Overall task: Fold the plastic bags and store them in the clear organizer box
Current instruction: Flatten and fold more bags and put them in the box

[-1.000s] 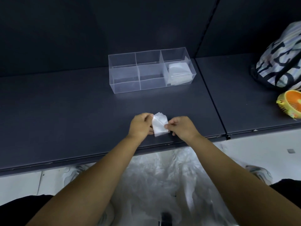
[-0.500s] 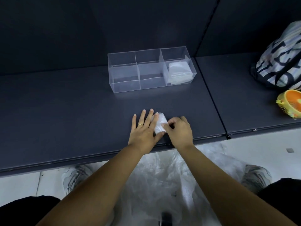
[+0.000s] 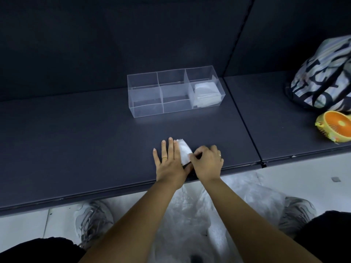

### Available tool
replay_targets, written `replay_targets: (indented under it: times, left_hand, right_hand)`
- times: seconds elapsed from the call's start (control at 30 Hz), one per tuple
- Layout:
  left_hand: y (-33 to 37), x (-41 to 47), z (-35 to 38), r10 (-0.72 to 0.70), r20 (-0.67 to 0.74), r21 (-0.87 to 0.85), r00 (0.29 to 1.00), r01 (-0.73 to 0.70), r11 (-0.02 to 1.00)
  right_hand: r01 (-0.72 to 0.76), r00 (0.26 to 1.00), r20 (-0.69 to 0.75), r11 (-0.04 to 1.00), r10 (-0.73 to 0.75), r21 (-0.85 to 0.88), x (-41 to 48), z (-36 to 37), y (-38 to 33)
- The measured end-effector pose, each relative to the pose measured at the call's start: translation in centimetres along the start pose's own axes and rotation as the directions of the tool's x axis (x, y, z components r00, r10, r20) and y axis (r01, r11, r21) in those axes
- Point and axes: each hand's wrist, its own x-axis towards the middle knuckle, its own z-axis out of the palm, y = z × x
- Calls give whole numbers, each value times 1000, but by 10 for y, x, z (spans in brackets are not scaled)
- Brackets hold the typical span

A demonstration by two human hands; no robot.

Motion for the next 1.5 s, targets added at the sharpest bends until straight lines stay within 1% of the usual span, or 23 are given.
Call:
replay_targets:
  times: [0.07,0.13,0.23,0.27,0.3,0.37,0.43,0.53,0.6,0.63,0.7,0.73,0.83,0.87,0.93,1.0,1.07,1.13,1.2,1.27,1.33,1.4,1.5]
  left_hand:
    - [2,-3,-2,-6,35,-27,999,7,1000]
    - [4,-6,-3,-11,70,-63,997,16,998]
    - [6,-11,-4,-19,112,-119,994,32,992]
    - [7,-12,-3,-22,124,-122,992,37,992]
    - [7,-13,-2,-26,132,-111,991,41,993]
    - [7,-14,-1,-28,150,-89,988,42,995]
    - [6,-15,-2,-16,182,-120,983,38,992]
    - [4,-11,-18,-19,245,-243,969,81,967]
    - [-3,-1,-42,-4,241,-394,970,101,913]
    - [-7,4,-58,26,265,-498,964,114,859]
    - [-14,16,-92,139,360,-688,923,162,708]
    - [-17,23,-109,199,400,-732,895,181,657]
    - [-23,47,-153,306,449,-748,839,166,642]
    - [-23,55,-166,320,439,-763,840,160,627]
    - [-24,69,-183,321,392,-807,862,154,571]
    - [-23,83,-192,297,339,-845,893,149,514]
    - [-26,95,-194,238,280,-878,930,148,456]
    - [-34,108,-191,106,192,-899,976,131,418]
    - [-48,119,-181,-35,43,-877,998,55,477]
    - [-61,123,-165,-93,-140,-791,986,-55,610]
    - [-67,119,-143,-45,-299,-656,953,-171,735]
    - [-67,113,-120,48,-425,-456,904,-260,851]
    - [-63,107,-95,115,-466,-285,877,-272,919]
  right_hand:
    - [-27,998,57,994,21,107,4,-7,-4]
    - [-118,986,144,958,82,263,10,-12,-11]
    - [-359,921,330,785,209,504,12,-14,-20]
    - [-399,902,373,753,219,523,12,-13,-22]
    - [-405,891,401,772,212,491,13,-14,-22]
    - [-349,877,447,872,176,343,12,-15,-19]
    - [-278,879,455,929,142,246,9,-19,-16]
    - [-244,892,447,910,75,335,5,-28,-10]
    - [-194,889,456,865,-44,462,7,-41,-13]
    - [-155,880,462,849,-113,504,9,-50,-16]
    - [-72,841,488,844,-236,532,17,-72,-25]
    - [-33,815,504,845,-287,534,22,-83,-30]
    - [30,774,511,829,-373,559,42,-111,-47]
    - [15,785,497,813,-370,582,49,-117,-52]
    - [-82,816,490,778,-307,624,64,-123,-59]
    - [-158,813,527,778,-247,608,75,-120,-67]
    - [-156,835,513,808,-200,568,88,-112,-76]
    - [-160,897,425,811,-119,563,109,-101,-88]
    - [-144,955,296,829,-26,540,138,-86,-98]
    - [-101,977,211,892,7,441,166,-71,-109]
    - [-63,980,197,970,16,236,187,-54,-116]
    - [-56,984,173,998,52,18,199,-38,-116]
    - [11,1000,15,976,-8,-218,202,-23,-116]
